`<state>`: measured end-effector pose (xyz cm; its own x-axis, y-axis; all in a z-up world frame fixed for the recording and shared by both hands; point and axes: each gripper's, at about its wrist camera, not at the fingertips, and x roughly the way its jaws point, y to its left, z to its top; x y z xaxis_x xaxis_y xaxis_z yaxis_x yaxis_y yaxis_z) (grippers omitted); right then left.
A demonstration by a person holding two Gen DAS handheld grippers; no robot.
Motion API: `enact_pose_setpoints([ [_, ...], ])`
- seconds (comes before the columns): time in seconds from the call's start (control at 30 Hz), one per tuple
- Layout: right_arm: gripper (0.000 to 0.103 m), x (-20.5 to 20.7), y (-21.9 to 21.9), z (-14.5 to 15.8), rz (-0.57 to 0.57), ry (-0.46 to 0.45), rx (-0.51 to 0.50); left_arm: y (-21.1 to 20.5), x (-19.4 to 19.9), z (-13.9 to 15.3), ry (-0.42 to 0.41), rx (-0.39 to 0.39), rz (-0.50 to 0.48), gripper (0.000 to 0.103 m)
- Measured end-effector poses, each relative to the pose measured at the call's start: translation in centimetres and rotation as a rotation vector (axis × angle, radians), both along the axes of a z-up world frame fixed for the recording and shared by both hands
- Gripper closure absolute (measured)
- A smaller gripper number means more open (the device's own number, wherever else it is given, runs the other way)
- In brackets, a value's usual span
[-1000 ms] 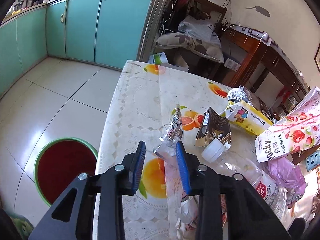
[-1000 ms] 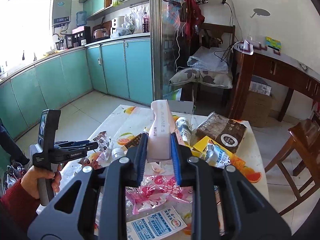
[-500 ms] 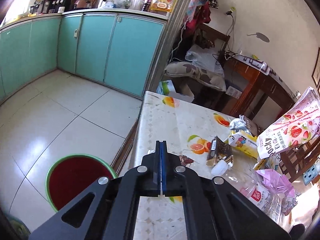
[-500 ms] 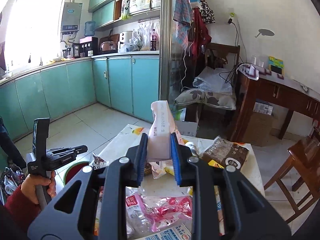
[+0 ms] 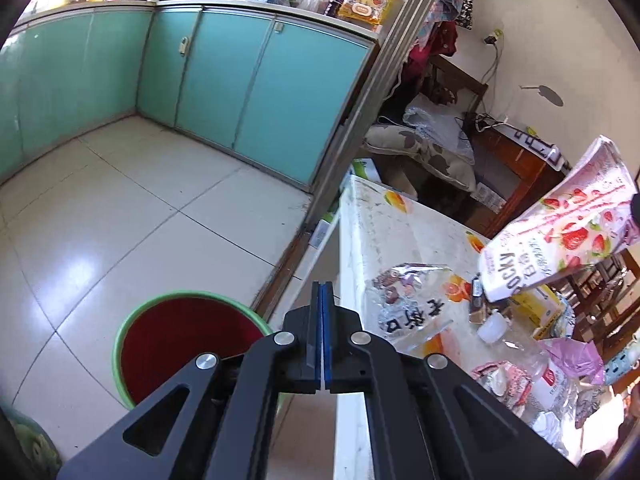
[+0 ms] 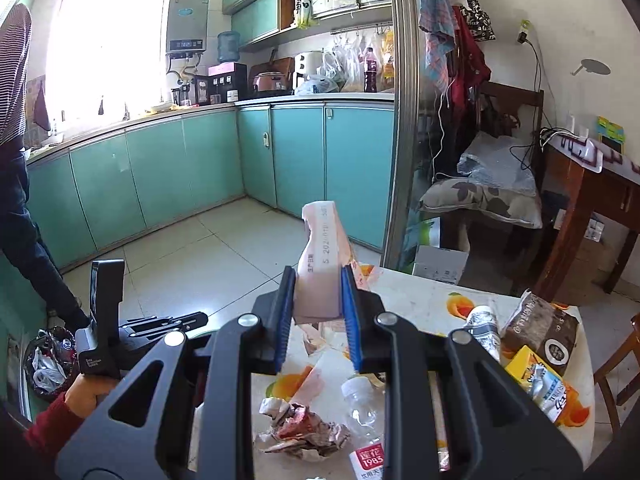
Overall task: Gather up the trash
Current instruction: 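Carry the wrapper over the red bucket and open the left gripper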
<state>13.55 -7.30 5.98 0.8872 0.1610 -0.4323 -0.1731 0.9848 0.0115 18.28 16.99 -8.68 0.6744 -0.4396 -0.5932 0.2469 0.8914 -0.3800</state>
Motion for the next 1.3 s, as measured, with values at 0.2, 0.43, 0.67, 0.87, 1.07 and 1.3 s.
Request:
enact_pose_setpoints([
  [0.2, 0.080, -0.1, -0.7, -0.8, -0.030, 0.024, -0.001, -3.5, -1.8, 1.7, -0.135, -0.009, -0.110, 0.007],
  [0.43, 0.080, -1.0, -2.0, -0.9, -0.064, 0.036, -0.008, -6.3, 2.1, -0.7, 0.000, -0.007, -0.092, 0.036],
  [0.67, 0.080, -1.7, -3.1, -0.7, -0.081, 0.041, 0.005, -6.7, 2.9, -2.3, 0.082, -0.069, -0.123, 0.070],
  [0.87, 0.080, -1.6, -2.2, -0.9, -0.052, 0.047, 0.018, -4.3, 2.2, -2.0, 0.072, -0.078, -0.060, 0.081],
  [1.07, 0.080, -0.5, 0.9, -1.1, 0.042, 0.060, 0.051, -0.3, 1.6, -1.9, 0.050, 0.024, 0.077, 0.083],
  [1.3, 0.080, 3.6, 5.8, -3.1, 0.163, 0.110, 0.152, 5.2, 2.3, -4.6, 0.130, 0.083, 0.185, 0.083],
])
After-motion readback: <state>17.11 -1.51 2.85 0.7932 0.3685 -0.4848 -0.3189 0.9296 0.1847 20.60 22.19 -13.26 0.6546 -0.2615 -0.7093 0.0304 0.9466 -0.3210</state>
